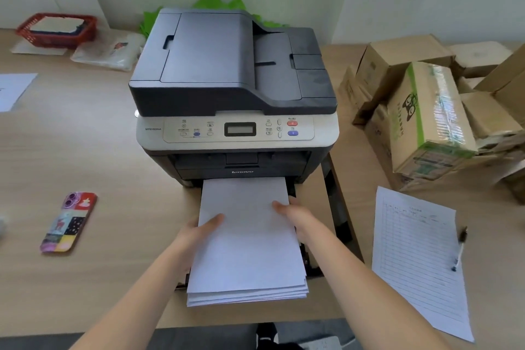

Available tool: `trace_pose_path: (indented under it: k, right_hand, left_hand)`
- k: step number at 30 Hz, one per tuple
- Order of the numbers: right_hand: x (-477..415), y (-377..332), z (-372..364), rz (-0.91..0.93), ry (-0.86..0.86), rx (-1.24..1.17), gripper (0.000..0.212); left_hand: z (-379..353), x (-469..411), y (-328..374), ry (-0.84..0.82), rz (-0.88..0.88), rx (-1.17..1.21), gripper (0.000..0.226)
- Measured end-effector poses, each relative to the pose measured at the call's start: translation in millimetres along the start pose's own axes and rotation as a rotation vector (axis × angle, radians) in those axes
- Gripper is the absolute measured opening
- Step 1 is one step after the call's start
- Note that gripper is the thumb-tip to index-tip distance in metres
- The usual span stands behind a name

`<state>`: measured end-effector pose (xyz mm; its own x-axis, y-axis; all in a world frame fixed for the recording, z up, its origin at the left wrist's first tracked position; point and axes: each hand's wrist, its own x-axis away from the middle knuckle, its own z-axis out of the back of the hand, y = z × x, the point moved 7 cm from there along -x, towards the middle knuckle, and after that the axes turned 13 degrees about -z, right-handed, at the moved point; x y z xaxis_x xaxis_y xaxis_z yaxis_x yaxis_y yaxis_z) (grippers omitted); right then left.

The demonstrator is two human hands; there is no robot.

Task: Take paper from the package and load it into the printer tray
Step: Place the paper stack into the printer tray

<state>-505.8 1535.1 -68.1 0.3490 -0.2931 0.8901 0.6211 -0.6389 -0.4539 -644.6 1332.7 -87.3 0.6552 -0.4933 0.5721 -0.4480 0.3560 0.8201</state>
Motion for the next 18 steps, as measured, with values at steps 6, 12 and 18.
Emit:
trace_pose_path:
  k: [6,12,18]
  right_hand:
    - [-51,-6,16,-0.019,0.098,0.051,0.074]
    - [-21,-11,13,-0.016,0.049,-0.013,0.05]
    - [-20,3,12,0.046,0.156,0.25,0.044]
  left_hand:
    - [-20,-26,26,0.011,-0.117,-0.066,0.057]
    - [-12,-40,27,0.056,-0.142,-0.125,0.044]
    - [-10,-33,21,0.038,-0.125,-0.173,0.027]
